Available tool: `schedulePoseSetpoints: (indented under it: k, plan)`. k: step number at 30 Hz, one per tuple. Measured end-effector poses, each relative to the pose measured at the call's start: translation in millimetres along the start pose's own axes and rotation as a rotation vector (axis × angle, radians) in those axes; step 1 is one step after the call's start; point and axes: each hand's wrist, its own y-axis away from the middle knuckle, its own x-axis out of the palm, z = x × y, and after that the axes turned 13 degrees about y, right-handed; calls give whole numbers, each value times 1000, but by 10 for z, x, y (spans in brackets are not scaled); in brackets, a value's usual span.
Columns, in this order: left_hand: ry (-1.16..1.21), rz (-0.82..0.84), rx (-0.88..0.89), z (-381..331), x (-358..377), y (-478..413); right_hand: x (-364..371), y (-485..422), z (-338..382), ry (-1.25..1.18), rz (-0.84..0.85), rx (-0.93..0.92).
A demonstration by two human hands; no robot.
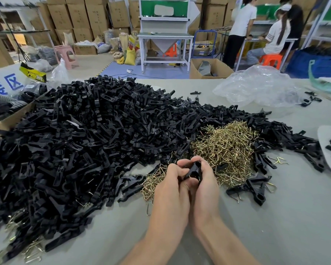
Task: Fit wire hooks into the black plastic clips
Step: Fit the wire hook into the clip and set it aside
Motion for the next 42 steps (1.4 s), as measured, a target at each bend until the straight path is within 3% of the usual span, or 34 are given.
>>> schedulePoseSetpoints:
  k: [7, 12, 17, 23, 28, 34, 38, 42]
  plan:
    - [33, -67, -18, 76, -10, 22, 46, 31, -28, 161, -41, -147]
    - [44, -71, -24, 101, 6, 11, 26, 5, -39, 166, -26, -151]
    - [137, -62, -42, 105, -75, -76, -24, -46, -12, -60, 141, -73]
    - [329, -99, -19, 30, -209, -94, -134, -29, 48, 66, 291, -123]
    - [215, -34, 36, -28, -194, 2, -234, 28, 111, 475, 132, -319]
    - [-99, 150, 115, -81, -11, 52, -630, 162, 342, 699, 57, -410]
    - [-101, 251, 69, -160, 464, 77, -1092, 214, 539, 670, -35, -422]
    - [-40, 330, 76, -372, 1286, 52, -1640, 258, 804, 473, -188, -381]
